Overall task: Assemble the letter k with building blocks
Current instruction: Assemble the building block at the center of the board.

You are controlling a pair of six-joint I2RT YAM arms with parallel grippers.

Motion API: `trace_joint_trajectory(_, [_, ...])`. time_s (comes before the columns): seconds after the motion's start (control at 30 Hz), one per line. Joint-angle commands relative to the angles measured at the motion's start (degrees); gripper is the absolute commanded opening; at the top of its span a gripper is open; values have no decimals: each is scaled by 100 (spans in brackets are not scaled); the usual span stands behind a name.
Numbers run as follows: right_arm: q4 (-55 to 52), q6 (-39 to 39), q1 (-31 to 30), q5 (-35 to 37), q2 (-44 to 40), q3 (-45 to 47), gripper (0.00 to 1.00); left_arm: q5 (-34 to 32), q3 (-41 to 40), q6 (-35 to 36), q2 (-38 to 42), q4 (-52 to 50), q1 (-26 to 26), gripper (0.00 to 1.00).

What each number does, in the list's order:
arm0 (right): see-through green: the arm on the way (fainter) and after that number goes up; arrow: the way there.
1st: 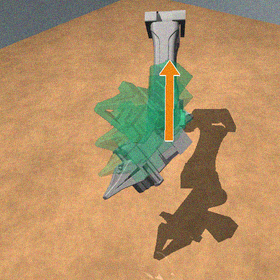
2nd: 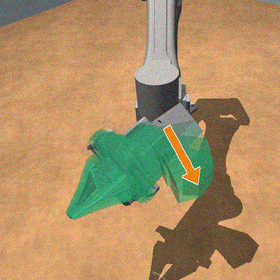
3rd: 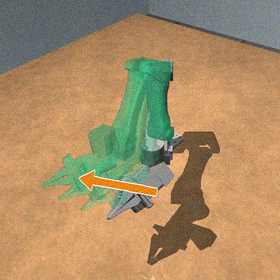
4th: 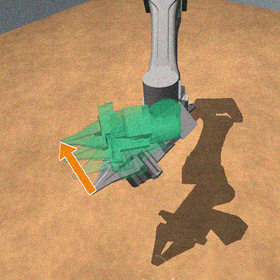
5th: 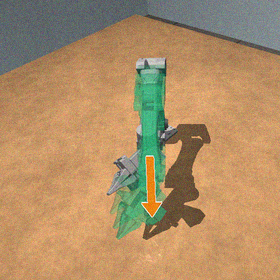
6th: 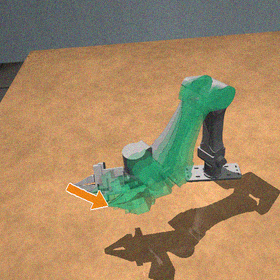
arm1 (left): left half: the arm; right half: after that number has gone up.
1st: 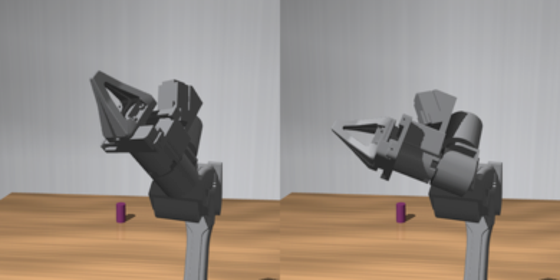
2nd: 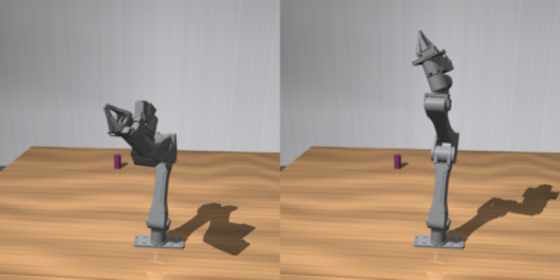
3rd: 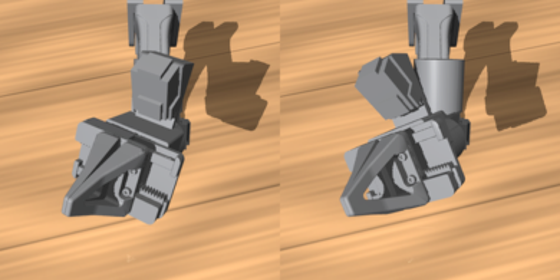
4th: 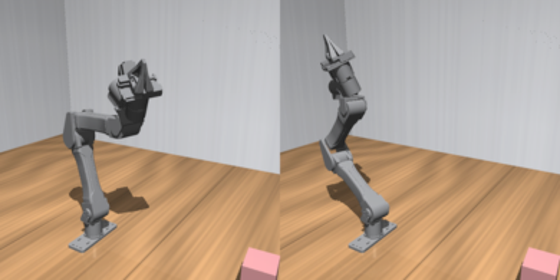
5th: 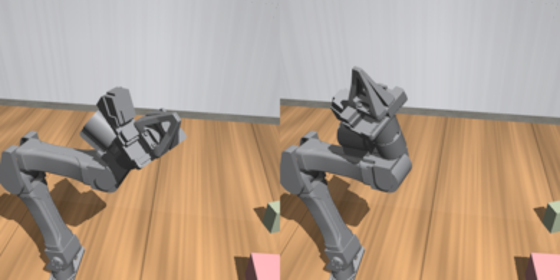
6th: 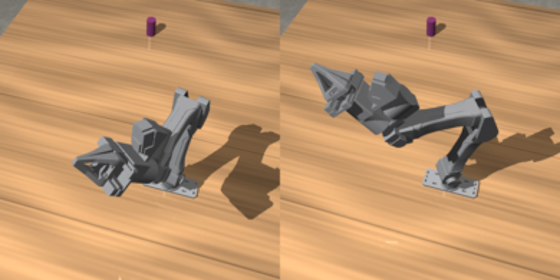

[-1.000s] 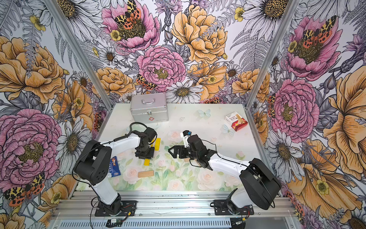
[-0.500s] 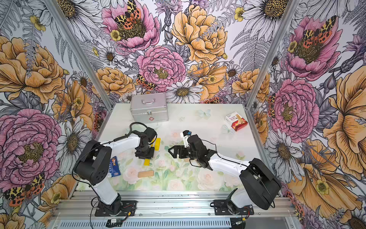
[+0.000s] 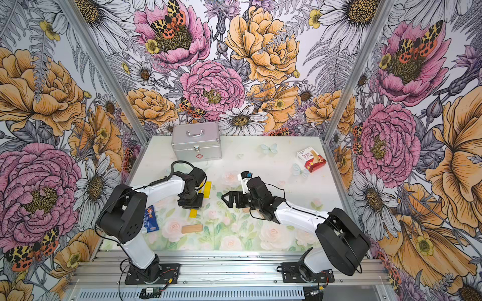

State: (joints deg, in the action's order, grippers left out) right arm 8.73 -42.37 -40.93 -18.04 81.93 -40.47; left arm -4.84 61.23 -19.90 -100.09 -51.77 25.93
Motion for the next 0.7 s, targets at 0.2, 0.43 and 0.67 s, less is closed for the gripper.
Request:
trace_joint_trajectory(0.2, [111, 60, -36, 113, -7, -5, 99, 79, 74, 144, -157, 74, -112, 23])
trace_joint_trajectory(0.43, [120, 59, -38, 110, -19, 13, 99, 89, 118, 161, -168, 63, -128, 23])
trace_joint_trajectory(0.67, [127, 56, -38, 125, -10, 17, 99, 89, 145, 168, -204, 67, -135, 24])
